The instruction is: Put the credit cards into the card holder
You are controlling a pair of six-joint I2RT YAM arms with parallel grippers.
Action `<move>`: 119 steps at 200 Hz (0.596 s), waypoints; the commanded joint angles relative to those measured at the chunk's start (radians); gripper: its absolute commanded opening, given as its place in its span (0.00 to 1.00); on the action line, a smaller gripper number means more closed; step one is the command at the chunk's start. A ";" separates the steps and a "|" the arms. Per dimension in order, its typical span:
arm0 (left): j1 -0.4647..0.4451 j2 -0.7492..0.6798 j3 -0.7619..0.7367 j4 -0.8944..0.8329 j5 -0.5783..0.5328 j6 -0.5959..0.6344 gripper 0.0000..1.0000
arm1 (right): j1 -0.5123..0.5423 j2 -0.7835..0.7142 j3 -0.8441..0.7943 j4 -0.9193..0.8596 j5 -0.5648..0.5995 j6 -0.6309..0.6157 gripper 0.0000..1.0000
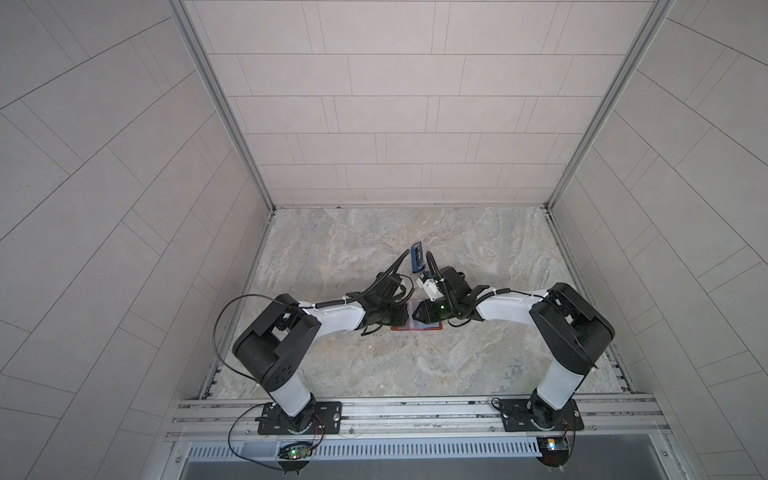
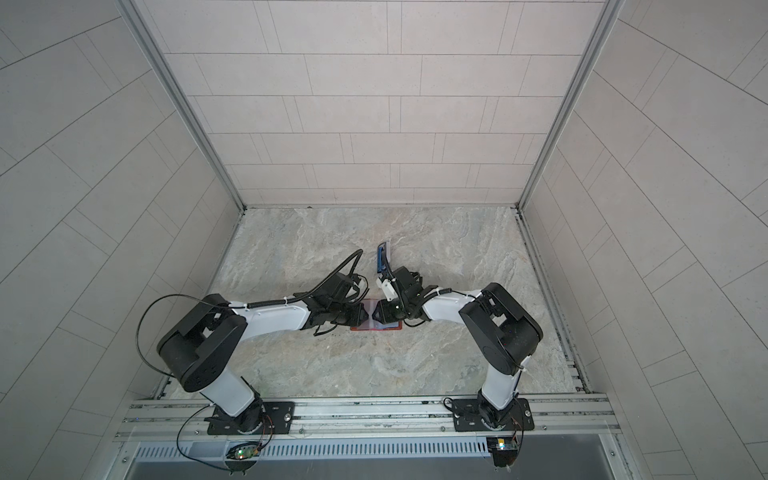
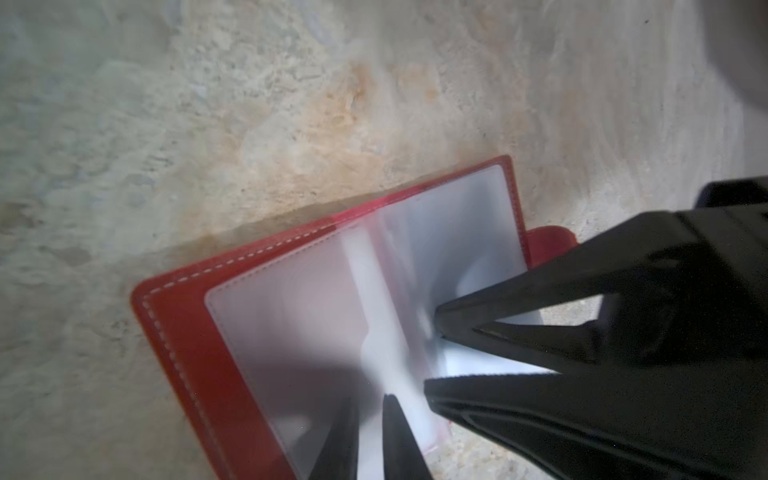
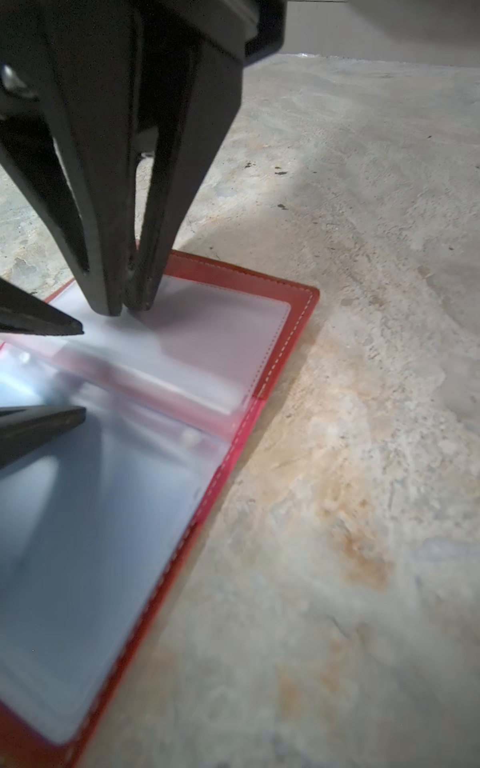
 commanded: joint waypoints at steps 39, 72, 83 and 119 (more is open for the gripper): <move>-0.001 0.038 0.032 -0.082 -0.134 -0.007 0.17 | 0.001 -0.071 -0.023 -0.158 0.205 -0.025 0.40; 0.000 0.030 0.033 -0.084 -0.123 -0.010 0.18 | 0.001 -0.093 -0.011 -0.212 0.271 -0.045 0.41; 0.000 0.022 0.037 -0.080 -0.103 -0.011 0.18 | 0.002 -0.104 -0.013 -0.219 0.284 -0.052 0.41; 0.006 -0.018 0.080 -0.072 -0.028 -0.013 0.22 | 0.001 -0.179 -0.035 -0.179 0.252 -0.074 0.41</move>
